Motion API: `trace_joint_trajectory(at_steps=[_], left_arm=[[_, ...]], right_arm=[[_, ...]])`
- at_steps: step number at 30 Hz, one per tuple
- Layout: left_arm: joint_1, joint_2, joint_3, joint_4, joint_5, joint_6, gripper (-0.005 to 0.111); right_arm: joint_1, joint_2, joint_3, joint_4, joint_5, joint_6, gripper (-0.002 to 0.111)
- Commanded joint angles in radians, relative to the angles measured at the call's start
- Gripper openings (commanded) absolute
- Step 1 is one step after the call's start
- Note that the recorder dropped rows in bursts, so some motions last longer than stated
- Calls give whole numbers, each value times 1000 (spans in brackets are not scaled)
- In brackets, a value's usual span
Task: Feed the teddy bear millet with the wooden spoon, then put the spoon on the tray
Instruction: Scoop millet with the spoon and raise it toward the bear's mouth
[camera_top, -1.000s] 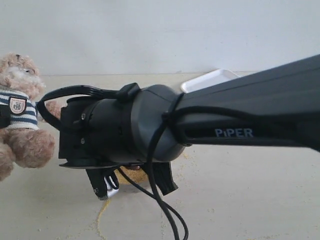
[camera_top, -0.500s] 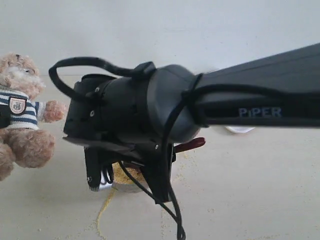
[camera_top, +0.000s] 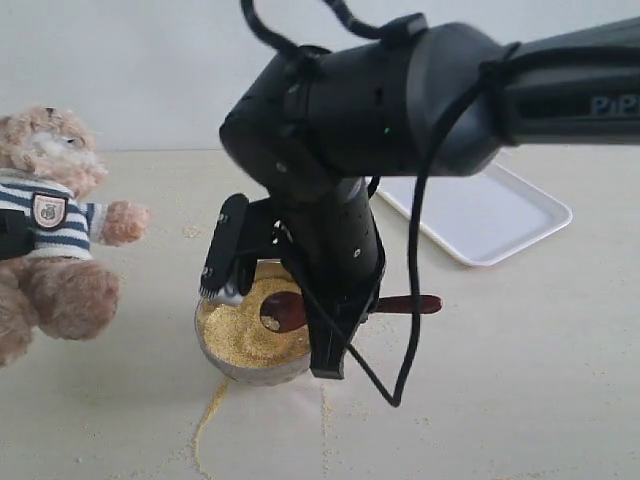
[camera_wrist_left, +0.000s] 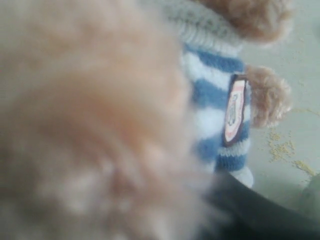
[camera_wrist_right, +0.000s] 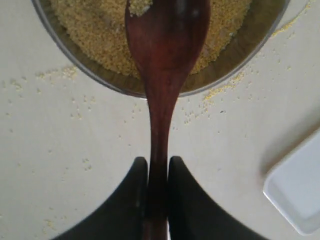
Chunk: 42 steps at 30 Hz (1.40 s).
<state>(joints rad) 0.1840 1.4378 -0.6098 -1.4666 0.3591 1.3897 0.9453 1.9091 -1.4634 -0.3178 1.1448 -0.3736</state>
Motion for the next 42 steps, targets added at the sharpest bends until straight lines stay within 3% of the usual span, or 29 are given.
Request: trace_joint_trajectory(at_steps=[1,5,12,19,22,29,35,42], left_arm=[[-6,0,-8,43,164,-6,5],[-6,-1,-8,127,312,-99,5],[-6,-15,-8,391,373,-433,5],[-6,-15,22,408,622,-449,5],[-6,-15,47,395,665,-447,5],[-6,-15,73,317,699,-397,5],[-6,-15,73,296,715,-387,5],[-6,-15,75,294,719,-387,5]], right_arm=[[-44,-66,-5,122,-15,-45,0],[-79,-119,-5,206,72,-90,0],[-158,-221,-5,238,76,-96,0],[-178,-281,-5,302,76,-77,0],[-178,-283,-5,346,66,-32,0],[-151,-281,-5,442,-216,-35,0],[-36,-246,-5,328,-419,-8,0],[31,-165,-5,88,-368,93,0]])
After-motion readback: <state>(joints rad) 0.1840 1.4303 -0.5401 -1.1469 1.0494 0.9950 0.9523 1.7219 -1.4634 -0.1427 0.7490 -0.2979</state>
